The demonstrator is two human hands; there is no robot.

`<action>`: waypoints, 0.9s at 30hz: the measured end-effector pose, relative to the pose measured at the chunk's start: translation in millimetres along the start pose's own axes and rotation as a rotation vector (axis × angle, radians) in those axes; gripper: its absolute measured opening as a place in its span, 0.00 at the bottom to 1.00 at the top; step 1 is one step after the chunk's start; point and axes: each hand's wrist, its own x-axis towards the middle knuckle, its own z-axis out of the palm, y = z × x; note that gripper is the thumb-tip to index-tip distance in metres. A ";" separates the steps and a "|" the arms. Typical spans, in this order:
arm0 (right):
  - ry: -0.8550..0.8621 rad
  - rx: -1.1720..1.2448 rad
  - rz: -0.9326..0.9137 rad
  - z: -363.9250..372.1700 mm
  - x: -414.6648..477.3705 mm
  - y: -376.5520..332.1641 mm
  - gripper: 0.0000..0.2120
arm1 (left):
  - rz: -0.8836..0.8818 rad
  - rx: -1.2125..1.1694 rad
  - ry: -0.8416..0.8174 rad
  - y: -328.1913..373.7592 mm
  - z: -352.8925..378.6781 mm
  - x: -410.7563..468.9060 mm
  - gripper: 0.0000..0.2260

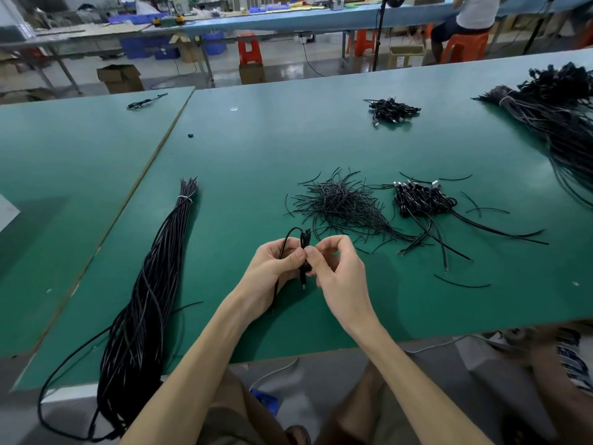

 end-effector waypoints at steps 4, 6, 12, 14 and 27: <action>-0.039 0.063 0.027 -0.1 0.5 1.9 0.12 | 0.007 -0.001 -0.028 2.2 -1.5 -2.5 0.08; -0.062 0.100 0.053 -1.0 1.0 3.4 0.13 | 0.007 0.007 -0.047 2.1 -1.7 -3.1 0.07; -0.088 0.264 0.127 -6.2 3.9 6.4 0.15 | 0.015 0.028 -0.069 0.3 -0.7 -3.1 0.15; -0.074 0.270 0.126 -5.4 4.3 7.1 0.14 | 0.027 0.065 -0.061 0.4 0.8 -3.7 0.11; -0.051 0.117 0.058 1.2 5.0 3.3 0.12 | 0.059 0.263 0.018 -4.7 8.8 -4.2 0.11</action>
